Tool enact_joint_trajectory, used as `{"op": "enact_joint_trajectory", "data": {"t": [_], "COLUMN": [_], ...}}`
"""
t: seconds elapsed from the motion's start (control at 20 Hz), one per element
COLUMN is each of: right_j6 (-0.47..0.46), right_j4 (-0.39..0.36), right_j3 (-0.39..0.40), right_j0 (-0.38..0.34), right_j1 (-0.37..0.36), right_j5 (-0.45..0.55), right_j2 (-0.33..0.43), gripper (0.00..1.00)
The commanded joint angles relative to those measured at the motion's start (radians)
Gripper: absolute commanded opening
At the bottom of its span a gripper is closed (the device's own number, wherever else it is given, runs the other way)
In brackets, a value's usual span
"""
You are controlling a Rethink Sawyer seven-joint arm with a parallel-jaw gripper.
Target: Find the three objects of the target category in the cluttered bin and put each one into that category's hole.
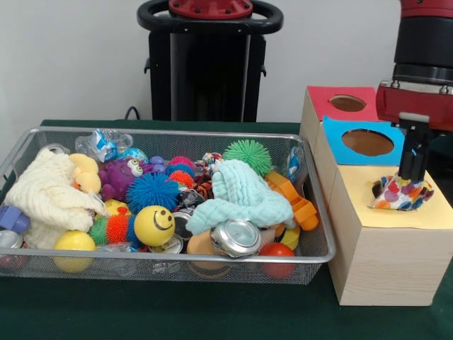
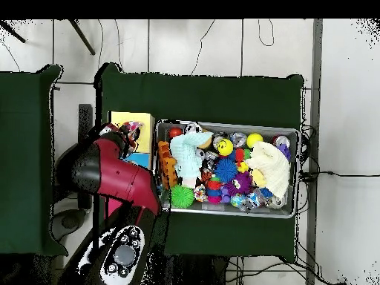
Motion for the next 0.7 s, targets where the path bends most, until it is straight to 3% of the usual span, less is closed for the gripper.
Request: {"op": "enact_joint_trajectory", "data": {"t": [0.05,0.7], "right_j6": [0.269,0.246], "right_j4": [0.052,0.048], "right_j3": [-0.036,-0.014], "right_j0": [0.004,0.016], "right_j1": [0.04,0.067], "right_j5": [0.143,0.126], "right_j2": [0.084,0.084], "gripper": [0.0,0.0]}}
